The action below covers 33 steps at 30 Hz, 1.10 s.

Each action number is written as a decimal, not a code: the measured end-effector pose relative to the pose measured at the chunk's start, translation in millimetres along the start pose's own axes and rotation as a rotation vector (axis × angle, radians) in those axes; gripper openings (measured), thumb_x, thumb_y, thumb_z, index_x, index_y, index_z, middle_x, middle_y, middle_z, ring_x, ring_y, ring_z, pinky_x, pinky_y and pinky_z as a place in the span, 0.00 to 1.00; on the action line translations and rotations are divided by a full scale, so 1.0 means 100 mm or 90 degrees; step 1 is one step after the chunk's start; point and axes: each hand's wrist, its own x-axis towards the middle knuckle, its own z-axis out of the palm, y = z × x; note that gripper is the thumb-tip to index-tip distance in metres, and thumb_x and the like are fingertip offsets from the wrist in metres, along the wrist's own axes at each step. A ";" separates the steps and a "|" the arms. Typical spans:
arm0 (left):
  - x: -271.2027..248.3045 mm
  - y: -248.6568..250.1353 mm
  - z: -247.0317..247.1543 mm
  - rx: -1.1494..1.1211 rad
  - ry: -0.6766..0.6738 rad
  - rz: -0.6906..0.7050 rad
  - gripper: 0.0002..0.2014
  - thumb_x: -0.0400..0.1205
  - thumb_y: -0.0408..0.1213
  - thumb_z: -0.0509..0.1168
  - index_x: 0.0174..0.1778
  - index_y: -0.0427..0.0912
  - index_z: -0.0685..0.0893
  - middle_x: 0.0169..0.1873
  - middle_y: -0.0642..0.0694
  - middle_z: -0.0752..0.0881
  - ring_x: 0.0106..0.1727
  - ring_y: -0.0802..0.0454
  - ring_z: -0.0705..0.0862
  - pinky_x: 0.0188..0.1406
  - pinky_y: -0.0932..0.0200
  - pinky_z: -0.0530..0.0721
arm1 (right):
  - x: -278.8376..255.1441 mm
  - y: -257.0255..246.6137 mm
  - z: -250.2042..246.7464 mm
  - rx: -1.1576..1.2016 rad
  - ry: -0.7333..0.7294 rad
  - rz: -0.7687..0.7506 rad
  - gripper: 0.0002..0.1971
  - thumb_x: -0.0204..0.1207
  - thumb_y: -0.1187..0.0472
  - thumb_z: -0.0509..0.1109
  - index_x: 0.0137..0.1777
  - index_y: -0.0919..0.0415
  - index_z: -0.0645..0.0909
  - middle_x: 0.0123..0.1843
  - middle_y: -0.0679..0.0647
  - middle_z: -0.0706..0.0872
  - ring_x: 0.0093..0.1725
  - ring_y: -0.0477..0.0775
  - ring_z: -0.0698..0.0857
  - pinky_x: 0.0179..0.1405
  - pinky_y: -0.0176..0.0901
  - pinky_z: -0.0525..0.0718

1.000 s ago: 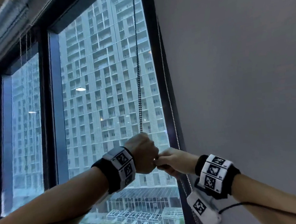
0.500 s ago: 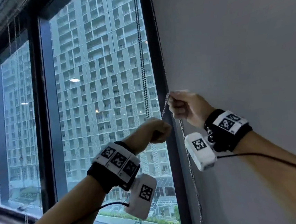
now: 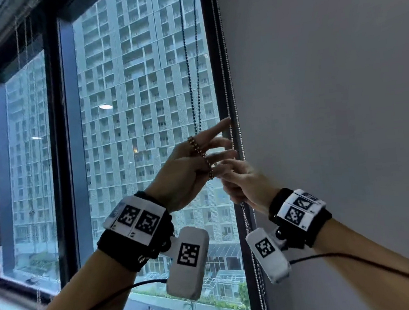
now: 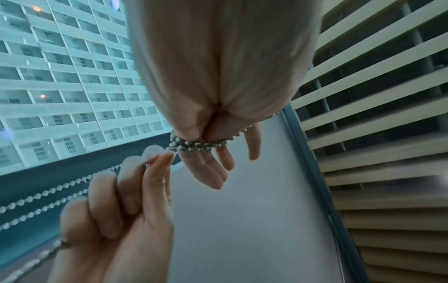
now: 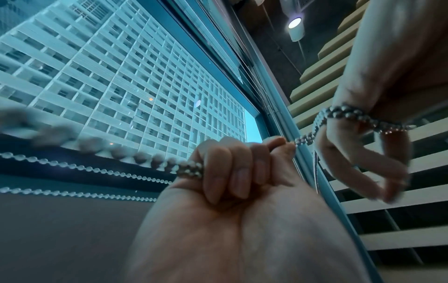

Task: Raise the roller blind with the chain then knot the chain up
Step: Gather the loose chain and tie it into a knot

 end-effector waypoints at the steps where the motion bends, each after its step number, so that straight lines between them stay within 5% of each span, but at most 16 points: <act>1: 0.00 0.01 -0.02 0.028 0.012 0.003 0.34 0.77 0.11 0.51 0.74 0.46 0.75 0.54 0.40 0.81 0.59 0.44 0.84 0.60 0.53 0.85 | -0.02 0.00 -0.02 0.004 -0.009 0.000 0.12 0.85 0.62 0.59 0.39 0.59 0.75 0.20 0.43 0.66 0.17 0.42 0.61 0.14 0.33 0.61; 6: 0.06 0.03 -0.10 0.165 0.064 -0.006 0.37 0.80 0.14 0.56 0.81 0.51 0.64 0.70 0.38 0.78 0.65 0.42 0.84 0.60 0.45 0.86 | -0.08 -0.12 -0.08 0.000 -0.015 0.011 0.13 0.85 0.62 0.60 0.38 0.61 0.75 0.19 0.43 0.64 0.16 0.43 0.60 0.13 0.32 0.59; 11: 0.14 0.01 -0.12 0.561 0.128 0.047 0.32 0.78 0.24 0.61 0.78 0.50 0.69 0.64 0.44 0.83 0.43 0.45 0.90 0.43 0.53 0.91 | -0.14 -0.30 -0.08 -0.074 -0.026 -0.004 0.14 0.84 0.64 0.59 0.35 0.61 0.74 0.20 0.45 0.62 0.16 0.44 0.58 0.12 0.30 0.59; 14: 0.15 -0.05 -0.14 0.721 0.151 0.045 0.28 0.75 0.29 0.62 0.73 0.48 0.76 0.72 0.50 0.80 0.57 0.41 0.88 0.55 0.56 0.86 | -0.19 -0.38 -0.05 -0.182 -0.056 -0.034 0.14 0.84 0.62 0.61 0.36 0.64 0.76 0.23 0.52 0.62 0.18 0.47 0.58 0.13 0.32 0.61; 17: 0.19 -0.06 -0.13 0.755 0.146 0.030 0.27 0.75 0.31 0.63 0.73 0.45 0.76 0.76 0.51 0.76 0.65 0.43 0.85 0.66 0.56 0.81 | -0.23 -0.44 0.00 -0.259 -0.080 -0.065 0.14 0.84 0.63 0.60 0.36 0.64 0.76 0.21 0.47 0.67 0.19 0.46 0.62 0.16 0.31 0.63; 19: 0.24 -0.03 -0.12 0.781 0.144 0.019 0.24 0.75 0.32 0.64 0.69 0.42 0.78 0.77 0.52 0.75 0.69 0.51 0.81 0.65 0.68 0.75 | -0.23 -0.46 -0.01 -0.312 -0.090 -0.072 0.15 0.84 0.63 0.59 0.35 0.66 0.77 0.21 0.46 0.68 0.19 0.44 0.63 0.18 0.30 0.64; 21: 0.25 -0.03 -0.12 0.752 0.142 0.011 0.26 0.74 0.30 0.62 0.71 0.43 0.77 0.71 0.49 0.80 0.54 0.58 0.89 0.47 0.75 0.81 | -0.22 -0.45 -0.05 -0.418 -0.099 -0.065 0.17 0.84 0.61 0.60 0.34 0.65 0.77 0.23 0.47 0.69 0.22 0.44 0.65 0.24 0.34 0.65; 23: 0.24 -0.02 -0.12 0.664 0.128 0.002 0.30 0.75 0.28 0.60 0.75 0.46 0.73 0.62 0.46 0.85 0.33 0.55 0.92 0.29 0.65 0.85 | -0.21 -0.38 -0.06 -0.524 -0.104 -0.044 0.17 0.83 0.59 0.60 0.32 0.62 0.77 0.22 0.43 0.70 0.25 0.45 0.67 0.29 0.41 0.67; 24: 0.24 -0.01 -0.12 0.632 0.123 -0.003 0.30 0.75 0.27 0.59 0.75 0.47 0.72 0.61 0.45 0.85 0.31 0.52 0.92 0.29 0.60 0.87 | -0.21 -0.34 -0.06 -0.549 -0.101 -0.034 0.17 0.83 0.58 0.61 0.31 0.59 0.76 0.21 0.42 0.71 0.25 0.45 0.67 0.30 0.43 0.67; 27: 0.28 -0.02 -0.10 0.674 0.098 -0.012 0.32 0.75 0.29 0.57 0.76 0.53 0.70 0.60 0.49 0.85 0.48 0.50 0.92 0.51 0.52 0.88 | -0.18 -0.23 -0.01 -0.550 -0.094 -0.014 0.17 0.83 0.57 0.61 0.32 0.57 0.76 0.21 0.41 0.73 0.26 0.48 0.68 0.30 0.47 0.68; 29: 0.30 -0.07 -0.09 0.774 0.092 -0.003 0.31 0.76 0.30 0.57 0.76 0.54 0.70 0.66 0.49 0.83 0.65 0.51 0.83 0.67 0.58 0.76 | -0.17 -0.21 0.02 -0.528 -0.111 -0.007 0.16 0.83 0.57 0.60 0.33 0.61 0.76 0.21 0.43 0.71 0.26 0.48 0.67 0.29 0.47 0.68; 33: 0.28 -0.18 -0.13 0.802 0.107 0.001 0.28 0.75 0.28 0.57 0.72 0.49 0.76 0.67 0.48 0.83 0.62 0.46 0.84 0.55 0.67 0.73 | -0.17 -0.21 0.06 -0.516 -0.124 -0.044 0.16 0.83 0.59 0.60 0.36 0.66 0.78 0.19 0.42 0.69 0.22 0.43 0.65 0.28 0.39 0.65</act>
